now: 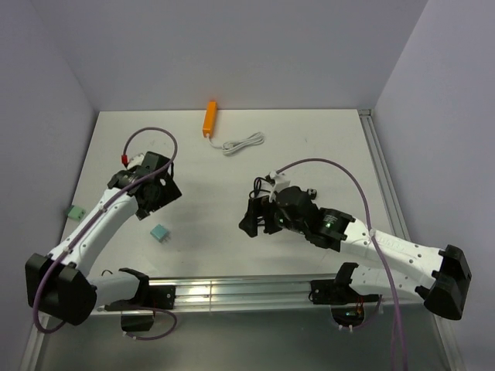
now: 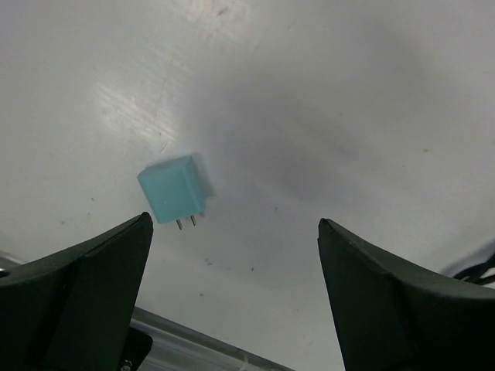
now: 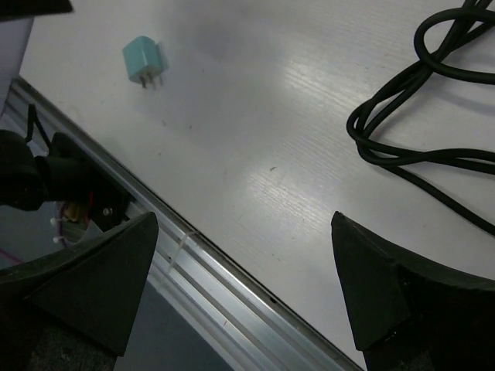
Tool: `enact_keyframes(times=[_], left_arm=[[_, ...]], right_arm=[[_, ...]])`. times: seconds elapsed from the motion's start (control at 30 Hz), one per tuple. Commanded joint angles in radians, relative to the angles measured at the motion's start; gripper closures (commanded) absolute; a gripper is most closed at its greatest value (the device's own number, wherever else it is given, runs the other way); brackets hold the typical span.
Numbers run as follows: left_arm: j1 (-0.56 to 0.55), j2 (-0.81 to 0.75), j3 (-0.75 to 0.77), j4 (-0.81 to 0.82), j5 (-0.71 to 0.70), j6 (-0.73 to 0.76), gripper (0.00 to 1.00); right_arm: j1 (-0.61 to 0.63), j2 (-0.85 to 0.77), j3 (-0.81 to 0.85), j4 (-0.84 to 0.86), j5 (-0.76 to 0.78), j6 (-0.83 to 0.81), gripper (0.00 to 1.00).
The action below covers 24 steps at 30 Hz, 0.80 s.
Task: Insert the plug
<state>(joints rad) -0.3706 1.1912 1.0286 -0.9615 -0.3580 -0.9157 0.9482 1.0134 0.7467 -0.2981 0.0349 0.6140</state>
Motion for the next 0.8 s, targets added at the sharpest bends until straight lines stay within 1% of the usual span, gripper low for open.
enact_keyframes(times=[0.0,0.23,0.33,0.5,0.7,0.77], left_arm=[[0.004,0.033,-0.070,0.009,0.053,-0.125,0.07],[0.004,0.082,-0.168,-0.011,0.004,-0.342,0.07],[0.004,0.103,-0.196,0.010,-0.025,-0.376,0.07],[0.007,0.156,-0.239,0.082,-0.025,-0.406,0.09],[0.007,0.191,-0.275,0.116,-0.025,-0.430,0.16],[0.007,0.189,-0.291,0.136,-0.021,-0.433,0.25]], right_arm=[[0.032,-0.084,-0.045,0.033,0.071,0.026,0.00],[0.032,-0.186,-0.125,-0.001,0.092,0.033,0.00],[0.032,-0.223,-0.145,-0.022,0.103,0.035,0.00],[0.032,-0.304,-0.178,-0.052,0.118,0.049,0.00],[0.032,-0.387,-0.193,-0.111,0.168,0.069,0.00],[0.032,-0.398,-0.188,-0.131,0.178,0.073,0.00]])
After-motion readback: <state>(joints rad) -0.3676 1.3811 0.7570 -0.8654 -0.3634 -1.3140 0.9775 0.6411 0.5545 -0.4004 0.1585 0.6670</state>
